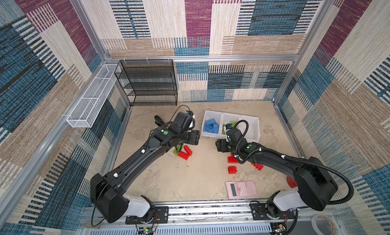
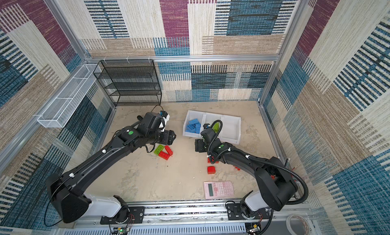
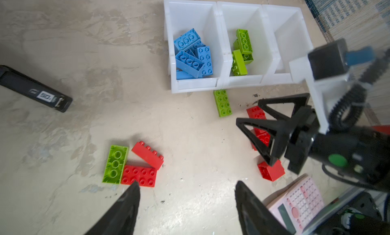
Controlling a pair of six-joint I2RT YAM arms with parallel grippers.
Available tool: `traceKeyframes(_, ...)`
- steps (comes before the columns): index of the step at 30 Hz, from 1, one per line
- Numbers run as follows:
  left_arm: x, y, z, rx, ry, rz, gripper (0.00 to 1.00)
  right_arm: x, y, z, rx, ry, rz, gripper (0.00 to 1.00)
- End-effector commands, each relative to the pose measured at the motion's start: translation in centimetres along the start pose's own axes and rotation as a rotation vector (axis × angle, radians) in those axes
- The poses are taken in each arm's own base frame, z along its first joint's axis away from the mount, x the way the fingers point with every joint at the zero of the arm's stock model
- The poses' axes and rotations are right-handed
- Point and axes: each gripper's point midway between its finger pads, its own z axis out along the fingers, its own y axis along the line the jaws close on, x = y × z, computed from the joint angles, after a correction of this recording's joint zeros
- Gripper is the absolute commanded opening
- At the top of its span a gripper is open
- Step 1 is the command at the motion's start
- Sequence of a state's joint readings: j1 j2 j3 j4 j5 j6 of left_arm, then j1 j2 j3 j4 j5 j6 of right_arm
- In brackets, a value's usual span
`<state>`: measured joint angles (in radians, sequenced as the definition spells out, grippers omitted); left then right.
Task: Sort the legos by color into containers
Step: 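Reach right gripper to the lime-green brick in front of the bin while left draws back, then close the right gripper on the lime-green brick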
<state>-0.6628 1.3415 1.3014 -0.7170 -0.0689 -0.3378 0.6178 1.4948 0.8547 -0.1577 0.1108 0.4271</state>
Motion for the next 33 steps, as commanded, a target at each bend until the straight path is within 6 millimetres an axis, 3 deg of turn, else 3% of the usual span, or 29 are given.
traceKeyframes(1,1.6,1.7,-1.5,-0.055,-0.019,0.042,0.72,-0.1,-0.6,1.2,0.059,0.009,0.029,0.81)
traceKeyframes(8,4.5,3.3,-3.7,-0.071,-0.033,0.07,0.72,1.5,-2.3,3.4,0.149,0.044,0.062,0.81)
traceKeyframes(13,5.8,3.8,-3.5,-0.074,-0.039,0.085,0.73,2.3,-2.6,4.7,0.172,0.076,0.07,0.8)
traceKeyframes(23,5.7,3.3,-4.1,-0.042,-0.05,0.1,0.72,1.8,-2.6,7.5,0.225,0.107,0.04,0.75)
traceKeyframes(29,5.7,3.4,-4.1,-0.044,-0.053,0.1,0.72,2.3,-2.3,8.8,0.216,0.13,0.041,0.66)
traceKeyframes(33,5.8,3.2,-4.0,-0.036,-0.051,0.098,0.72,2.8,-2.1,9.2,0.203,0.149,0.04,0.52)
